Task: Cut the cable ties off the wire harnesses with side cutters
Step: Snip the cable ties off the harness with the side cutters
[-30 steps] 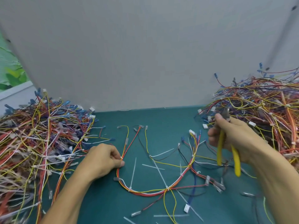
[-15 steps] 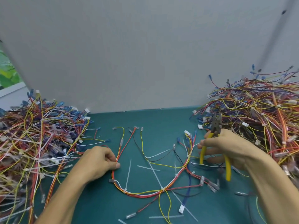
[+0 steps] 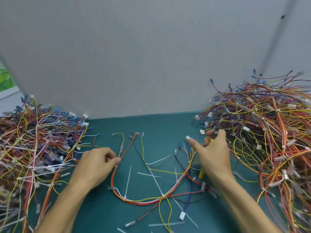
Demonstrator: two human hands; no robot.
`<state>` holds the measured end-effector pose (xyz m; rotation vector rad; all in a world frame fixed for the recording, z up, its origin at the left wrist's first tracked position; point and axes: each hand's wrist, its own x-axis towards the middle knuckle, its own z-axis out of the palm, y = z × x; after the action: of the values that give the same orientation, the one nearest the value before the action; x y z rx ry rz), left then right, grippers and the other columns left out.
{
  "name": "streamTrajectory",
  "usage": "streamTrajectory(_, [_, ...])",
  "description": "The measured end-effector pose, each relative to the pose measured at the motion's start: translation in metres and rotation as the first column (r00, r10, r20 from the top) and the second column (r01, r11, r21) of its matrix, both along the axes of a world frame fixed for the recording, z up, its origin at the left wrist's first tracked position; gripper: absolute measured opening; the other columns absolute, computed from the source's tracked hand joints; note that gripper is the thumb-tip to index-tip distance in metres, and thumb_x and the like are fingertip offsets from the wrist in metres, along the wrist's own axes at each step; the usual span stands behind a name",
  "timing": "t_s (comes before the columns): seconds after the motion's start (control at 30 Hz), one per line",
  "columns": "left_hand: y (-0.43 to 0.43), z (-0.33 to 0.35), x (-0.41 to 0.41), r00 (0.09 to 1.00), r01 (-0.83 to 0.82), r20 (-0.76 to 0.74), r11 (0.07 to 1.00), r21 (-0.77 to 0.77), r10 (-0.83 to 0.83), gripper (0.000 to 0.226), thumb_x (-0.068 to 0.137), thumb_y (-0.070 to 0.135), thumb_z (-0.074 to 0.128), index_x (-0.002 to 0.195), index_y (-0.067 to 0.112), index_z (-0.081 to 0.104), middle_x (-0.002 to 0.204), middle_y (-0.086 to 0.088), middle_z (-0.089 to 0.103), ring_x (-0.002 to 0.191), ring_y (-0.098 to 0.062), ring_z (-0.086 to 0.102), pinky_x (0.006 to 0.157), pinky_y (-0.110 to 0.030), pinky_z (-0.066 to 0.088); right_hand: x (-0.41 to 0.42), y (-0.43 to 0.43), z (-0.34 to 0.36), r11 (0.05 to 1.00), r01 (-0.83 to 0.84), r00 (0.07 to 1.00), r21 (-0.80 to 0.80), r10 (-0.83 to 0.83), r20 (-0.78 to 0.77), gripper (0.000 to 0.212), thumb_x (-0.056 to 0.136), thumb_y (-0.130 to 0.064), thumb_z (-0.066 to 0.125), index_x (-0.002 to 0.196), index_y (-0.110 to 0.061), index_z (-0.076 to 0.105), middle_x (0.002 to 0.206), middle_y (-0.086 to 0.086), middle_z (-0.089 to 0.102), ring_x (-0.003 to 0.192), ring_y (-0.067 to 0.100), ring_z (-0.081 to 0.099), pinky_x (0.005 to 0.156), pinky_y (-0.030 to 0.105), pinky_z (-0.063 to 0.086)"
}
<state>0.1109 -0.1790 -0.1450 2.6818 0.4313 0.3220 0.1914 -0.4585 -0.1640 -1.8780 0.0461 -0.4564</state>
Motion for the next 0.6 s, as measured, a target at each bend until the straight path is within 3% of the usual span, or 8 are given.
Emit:
streamTrajectory(0.13, [-0.005, 0.002, -0.001, 0.995, 0.038, 0.09, 0.999, 0.005, -0.038, 0.015, 0.082, 0.034, 0.072, 0.069, 0.029, 0.066, 0.064, 0.013, 0.066, 0.069, -0.004, 0.06, 0.064, -0.028, 0.046, 0.001, 0.008, -0.013, 0.991, -0.069, 0.997, -0.118, 0.064, -0.042, 0.04, 0.075, -0.023, 0.075, 0.1, -0.023, 0.044, 0.083, -0.009, 0.054, 0.08, 0.024, 0.055, 0.071, 0.033, 0.039])
streamTrajectory(0.23, [-0.009, 0.005, -0.003, 0.987, 0.072, 0.143, 0.997, -0.012, -0.07, 0.015, 0.083, 0.03, 0.072, 0.07, 0.03, 0.066, 0.064, 0.014, 0.066, 0.067, 0.0, 0.059, 0.064, -0.023, 0.046, 0.002, 0.011, -0.014, 0.984, -0.096, 0.984, -0.153, 0.07, -0.163, 0.027, 0.08, -0.041, 0.069, 0.084, -0.02, 0.053, 0.07, -0.005, 0.058, 0.076, 0.024, 0.056, 0.066, 0.034, 0.041])
streamTrajectory(0.33, [-0.014, 0.01, -0.005, 0.972, 0.131, 0.202, 0.991, -0.031, -0.123, 0.011, 0.082, 0.026, 0.073, 0.072, 0.027, 0.069, 0.063, 0.014, 0.065, 0.066, 0.001, 0.059, 0.058, -0.008, 0.038, 0.0, 0.011, -0.008, 0.992, -0.117, 0.98, -0.052, 0.107, -0.167, 0.042, 0.084, -0.053, 0.061, 0.074, -0.013, 0.054, 0.059, -0.004, 0.054, 0.064, 0.021, 0.051, 0.06, 0.033, 0.04])
streamTrajectory(0.4, [-0.019, 0.012, -0.007, 0.96, 0.178, 0.23, 0.983, -0.045, -0.163, 0.01, 0.082, 0.024, 0.074, 0.072, 0.025, 0.07, 0.062, 0.014, 0.065, 0.071, 0.001, 0.058, 0.06, -0.008, 0.038, 0.0, 0.007, 0.002, 0.992, -0.123, 0.982, -0.039, 0.116, -0.147, 0.041, 0.087, -0.05, 0.059, 0.078, -0.011, 0.052, 0.063, 0.0, 0.053, 0.065, 0.022, 0.049, 0.062, 0.035, 0.041])
streamTrajectory(0.47, [-0.024, 0.016, -0.008, 0.948, 0.225, 0.243, 0.973, -0.047, -0.207, 0.011, 0.081, 0.024, 0.074, 0.072, 0.026, 0.07, 0.062, 0.017, 0.064, 0.072, 0.0, 0.058, 0.061, -0.008, 0.039, 0.001, -0.004, 0.016, 0.982, -0.13, 0.985, -0.134, 0.112, -0.133, 0.033, 0.086, -0.044, 0.063, 0.086, -0.015, 0.048, 0.071, 0.002, 0.056, 0.068, 0.022, 0.052, 0.06, 0.034, 0.038])
streamTrajectory(0.6, [-0.035, 0.029, -0.005, 0.929, 0.313, 0.215, 0.949, -0.026, -0.301, 0.006, 0.081, 0.027, 0.074, 0.076, 0.028, 0.071, 0.065, 0.017, 0.065, 0.076, 0.003, 0.058, 0.063, -0.006, 0.04, 0.0, -0.025, 0.044, 0.92, -0.298, 0.934, -0.254, 0.226, -0.278, 0.035, 0.08, -0.031, 0.068, 0.093, -0.024, 0.036, 0.071, 0.0, 0.048, 0.059, 0.013, 0.047, 0.049, 0.029, 0.03])
